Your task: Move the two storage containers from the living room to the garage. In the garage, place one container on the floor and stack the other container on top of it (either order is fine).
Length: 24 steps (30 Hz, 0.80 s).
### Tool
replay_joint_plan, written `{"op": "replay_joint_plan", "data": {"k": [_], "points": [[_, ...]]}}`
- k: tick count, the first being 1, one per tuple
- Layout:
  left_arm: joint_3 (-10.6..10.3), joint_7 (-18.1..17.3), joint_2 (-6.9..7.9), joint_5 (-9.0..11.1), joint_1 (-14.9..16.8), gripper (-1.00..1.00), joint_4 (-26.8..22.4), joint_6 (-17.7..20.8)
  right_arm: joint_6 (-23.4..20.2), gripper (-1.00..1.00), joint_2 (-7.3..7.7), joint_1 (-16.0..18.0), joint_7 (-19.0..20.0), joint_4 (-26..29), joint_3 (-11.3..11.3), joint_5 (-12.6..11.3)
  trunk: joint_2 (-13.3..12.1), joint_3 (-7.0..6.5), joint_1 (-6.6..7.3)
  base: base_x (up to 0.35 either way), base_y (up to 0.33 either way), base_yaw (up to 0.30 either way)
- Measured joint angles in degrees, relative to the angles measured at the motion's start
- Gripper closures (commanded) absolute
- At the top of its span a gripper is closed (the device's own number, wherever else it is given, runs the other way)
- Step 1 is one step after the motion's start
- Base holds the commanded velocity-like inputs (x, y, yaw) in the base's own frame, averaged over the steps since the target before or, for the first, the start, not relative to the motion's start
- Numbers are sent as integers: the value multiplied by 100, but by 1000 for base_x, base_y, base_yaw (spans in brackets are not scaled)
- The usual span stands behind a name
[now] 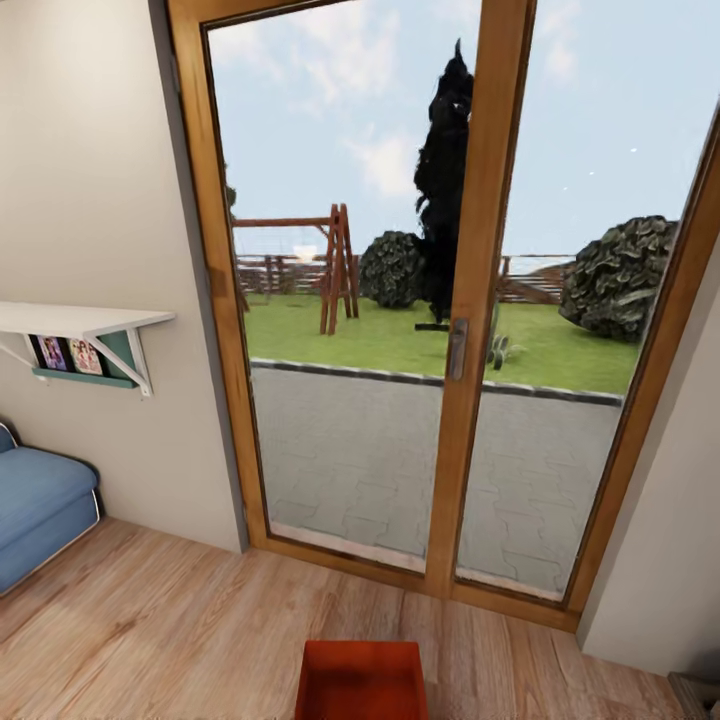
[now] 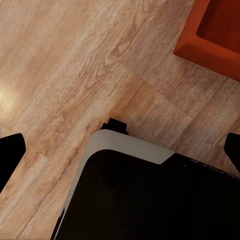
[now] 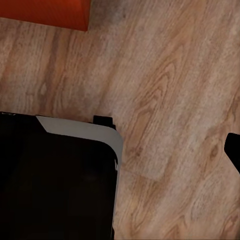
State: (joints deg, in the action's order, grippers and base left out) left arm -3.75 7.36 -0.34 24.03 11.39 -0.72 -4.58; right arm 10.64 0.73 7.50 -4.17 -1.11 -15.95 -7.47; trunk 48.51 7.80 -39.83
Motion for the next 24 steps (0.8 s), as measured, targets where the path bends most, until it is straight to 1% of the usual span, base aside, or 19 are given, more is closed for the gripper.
{"op": "replay_joint_plan", "data": {"k": [9,24], "points": [[-6,-1,0,-5,0,-100,0,0,-10,-100,-8,0,6,0,-6,4,0,82,0,0,0,0],[-24,-12,0,-35,0,-100,-18,0,44,-100,22,0,12,0,0,-2,0,220,0,0,0,0]]}}
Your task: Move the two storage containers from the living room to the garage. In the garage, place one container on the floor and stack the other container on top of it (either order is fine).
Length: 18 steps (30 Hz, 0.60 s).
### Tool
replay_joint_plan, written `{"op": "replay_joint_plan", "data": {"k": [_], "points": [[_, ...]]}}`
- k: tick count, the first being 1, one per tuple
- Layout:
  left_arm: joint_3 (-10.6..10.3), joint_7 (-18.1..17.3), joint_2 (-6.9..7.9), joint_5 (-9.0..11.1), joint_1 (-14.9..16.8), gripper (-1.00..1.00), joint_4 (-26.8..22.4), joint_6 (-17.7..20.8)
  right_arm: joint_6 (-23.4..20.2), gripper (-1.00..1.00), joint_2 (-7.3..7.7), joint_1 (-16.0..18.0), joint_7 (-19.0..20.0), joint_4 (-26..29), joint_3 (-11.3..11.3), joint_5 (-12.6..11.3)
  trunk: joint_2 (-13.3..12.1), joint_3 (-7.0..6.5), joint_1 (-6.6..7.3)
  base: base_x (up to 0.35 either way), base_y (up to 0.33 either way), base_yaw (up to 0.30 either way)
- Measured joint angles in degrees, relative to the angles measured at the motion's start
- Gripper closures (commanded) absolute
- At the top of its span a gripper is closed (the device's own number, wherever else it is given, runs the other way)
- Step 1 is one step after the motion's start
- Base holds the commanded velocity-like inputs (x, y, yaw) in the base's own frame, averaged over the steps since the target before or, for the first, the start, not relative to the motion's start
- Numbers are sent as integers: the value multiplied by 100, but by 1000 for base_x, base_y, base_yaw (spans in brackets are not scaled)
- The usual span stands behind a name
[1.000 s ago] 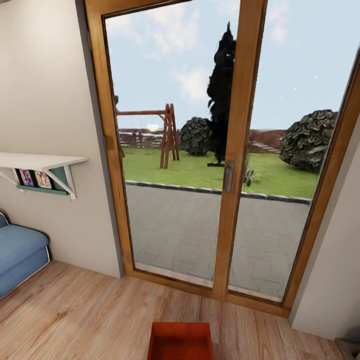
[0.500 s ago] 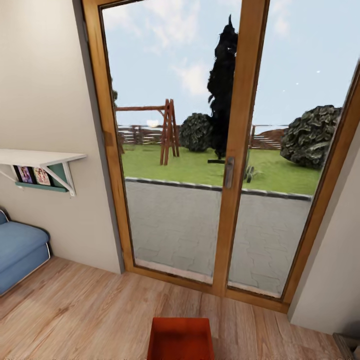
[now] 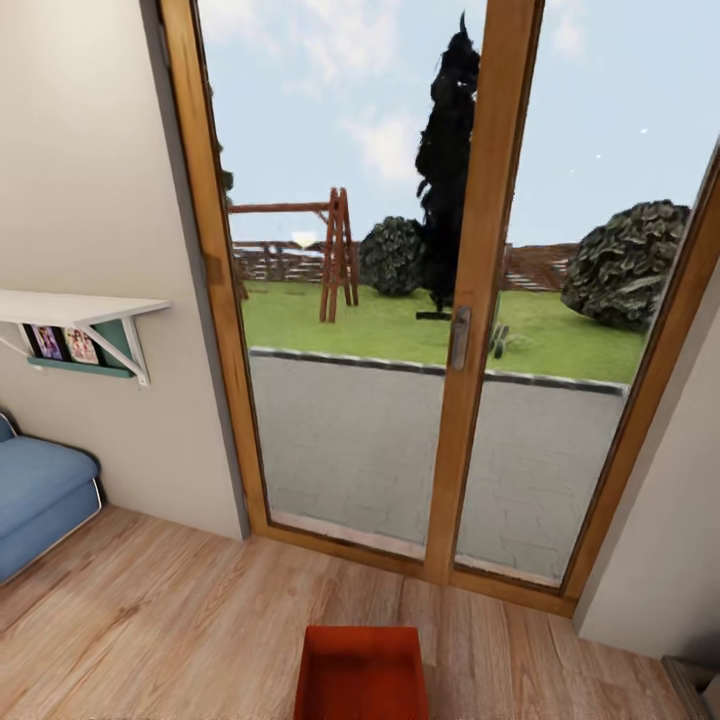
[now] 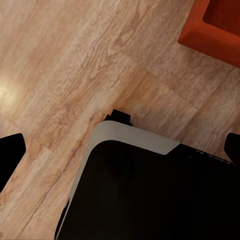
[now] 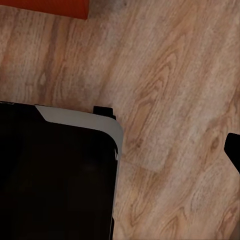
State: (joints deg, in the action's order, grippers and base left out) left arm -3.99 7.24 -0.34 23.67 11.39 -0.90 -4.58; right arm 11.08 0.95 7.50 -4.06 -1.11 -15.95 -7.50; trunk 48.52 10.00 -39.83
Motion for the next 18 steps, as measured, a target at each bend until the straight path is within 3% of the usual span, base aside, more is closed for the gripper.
{"op": "replay_joint_plan", "data": {"k": [18], "points": [[-6,0,0,-1,0,-100,0,0,-54,-100,-3,0,5,-7,-13,7,0,166,0,0,0,0]]}}
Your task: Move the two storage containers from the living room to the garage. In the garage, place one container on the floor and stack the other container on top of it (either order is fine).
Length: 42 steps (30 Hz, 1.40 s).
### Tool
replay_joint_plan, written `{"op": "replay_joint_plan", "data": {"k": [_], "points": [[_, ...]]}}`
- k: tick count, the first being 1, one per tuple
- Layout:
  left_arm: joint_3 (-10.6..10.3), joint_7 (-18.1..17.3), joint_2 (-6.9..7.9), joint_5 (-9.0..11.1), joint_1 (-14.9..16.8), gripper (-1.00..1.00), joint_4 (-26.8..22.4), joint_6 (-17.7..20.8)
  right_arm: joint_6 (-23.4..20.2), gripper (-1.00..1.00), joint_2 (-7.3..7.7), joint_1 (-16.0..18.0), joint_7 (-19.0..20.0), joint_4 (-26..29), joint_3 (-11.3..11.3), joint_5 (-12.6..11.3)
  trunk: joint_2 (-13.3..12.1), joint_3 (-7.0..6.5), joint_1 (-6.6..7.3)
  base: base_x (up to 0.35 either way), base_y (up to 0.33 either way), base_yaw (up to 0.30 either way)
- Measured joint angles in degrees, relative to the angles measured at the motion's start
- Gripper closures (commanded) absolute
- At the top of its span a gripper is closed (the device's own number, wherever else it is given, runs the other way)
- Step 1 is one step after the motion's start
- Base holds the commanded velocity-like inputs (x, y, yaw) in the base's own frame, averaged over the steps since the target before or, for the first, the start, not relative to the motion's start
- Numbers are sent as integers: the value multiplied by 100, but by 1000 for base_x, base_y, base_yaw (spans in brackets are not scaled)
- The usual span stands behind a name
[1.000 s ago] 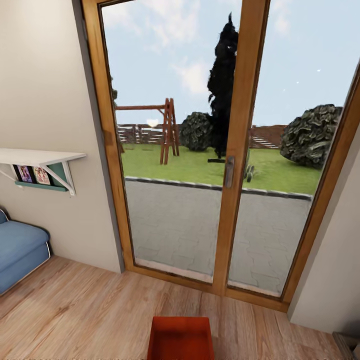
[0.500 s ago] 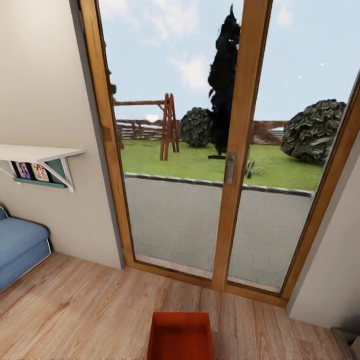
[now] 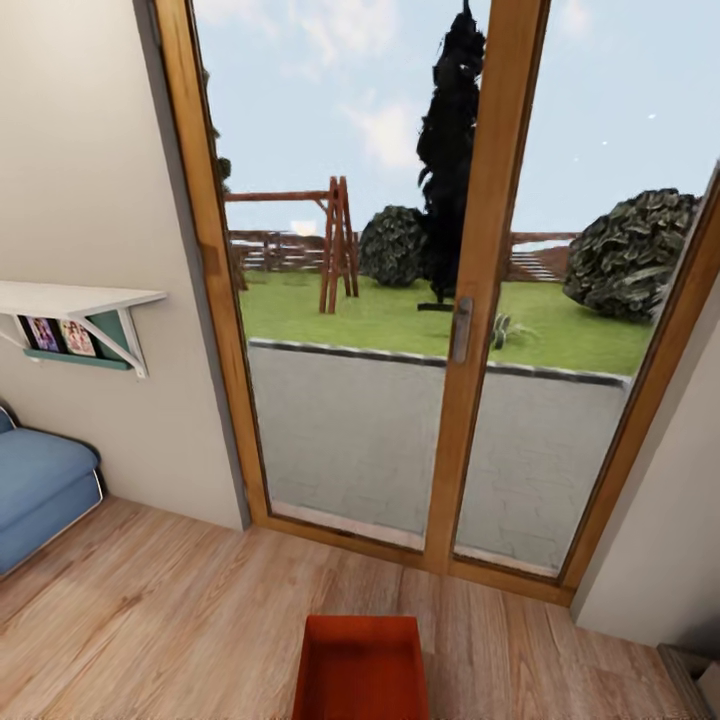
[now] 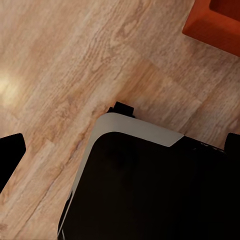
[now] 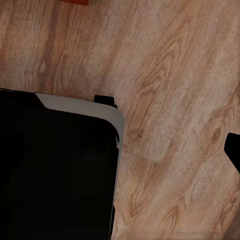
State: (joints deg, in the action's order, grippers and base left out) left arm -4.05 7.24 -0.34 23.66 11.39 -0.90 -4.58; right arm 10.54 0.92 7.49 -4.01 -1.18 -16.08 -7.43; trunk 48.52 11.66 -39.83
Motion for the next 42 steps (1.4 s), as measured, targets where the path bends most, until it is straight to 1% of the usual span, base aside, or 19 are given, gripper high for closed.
{"op": "replay_joint_plan", "data": {"k": [42], "points": [[0,-1,0,0,0,-100,0,0,6,-100,-12,0,-16,-1,18,-7,1,386,0,0,0,0]]}}
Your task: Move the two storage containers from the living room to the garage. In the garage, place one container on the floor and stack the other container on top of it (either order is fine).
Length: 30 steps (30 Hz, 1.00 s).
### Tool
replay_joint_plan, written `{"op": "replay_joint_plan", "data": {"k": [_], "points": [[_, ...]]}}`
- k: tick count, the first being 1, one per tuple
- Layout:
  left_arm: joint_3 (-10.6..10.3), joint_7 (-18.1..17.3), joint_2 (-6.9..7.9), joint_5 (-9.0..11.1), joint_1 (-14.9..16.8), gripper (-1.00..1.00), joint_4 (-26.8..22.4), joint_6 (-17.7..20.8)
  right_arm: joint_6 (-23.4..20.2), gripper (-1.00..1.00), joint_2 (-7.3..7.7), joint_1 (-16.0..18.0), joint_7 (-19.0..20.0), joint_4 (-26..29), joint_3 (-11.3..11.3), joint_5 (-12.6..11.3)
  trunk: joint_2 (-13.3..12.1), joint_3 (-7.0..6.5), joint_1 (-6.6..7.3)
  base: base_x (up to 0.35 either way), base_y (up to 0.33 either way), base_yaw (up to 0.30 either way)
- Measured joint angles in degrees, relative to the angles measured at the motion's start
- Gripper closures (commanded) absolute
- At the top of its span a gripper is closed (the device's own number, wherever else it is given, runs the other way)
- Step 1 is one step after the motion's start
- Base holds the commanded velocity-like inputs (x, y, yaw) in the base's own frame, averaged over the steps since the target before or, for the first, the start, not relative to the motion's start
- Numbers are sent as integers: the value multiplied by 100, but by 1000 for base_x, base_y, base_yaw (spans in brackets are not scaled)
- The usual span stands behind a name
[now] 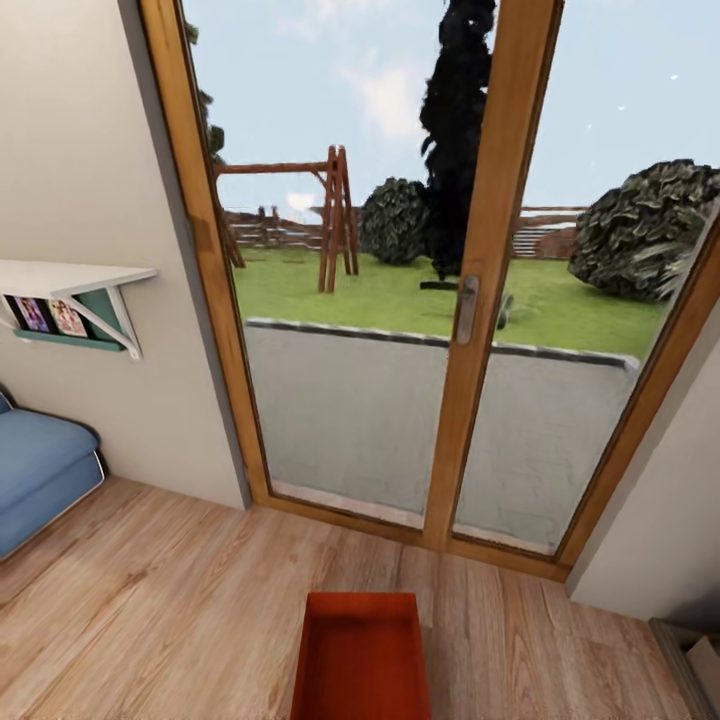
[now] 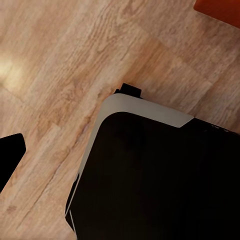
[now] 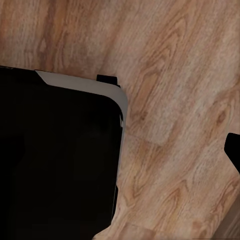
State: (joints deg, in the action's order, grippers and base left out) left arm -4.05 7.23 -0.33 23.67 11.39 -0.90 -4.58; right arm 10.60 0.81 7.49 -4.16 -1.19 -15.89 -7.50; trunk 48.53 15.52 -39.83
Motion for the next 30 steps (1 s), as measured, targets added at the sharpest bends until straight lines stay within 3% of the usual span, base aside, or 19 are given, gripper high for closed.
{"op": "replay_joint_plan", "data": {"k": [30], "points": [[0,0,0,0,0,-100,0,0,-1,-100,0,0,-11,-8,1,0,0,276,0,0,0,0]]}}
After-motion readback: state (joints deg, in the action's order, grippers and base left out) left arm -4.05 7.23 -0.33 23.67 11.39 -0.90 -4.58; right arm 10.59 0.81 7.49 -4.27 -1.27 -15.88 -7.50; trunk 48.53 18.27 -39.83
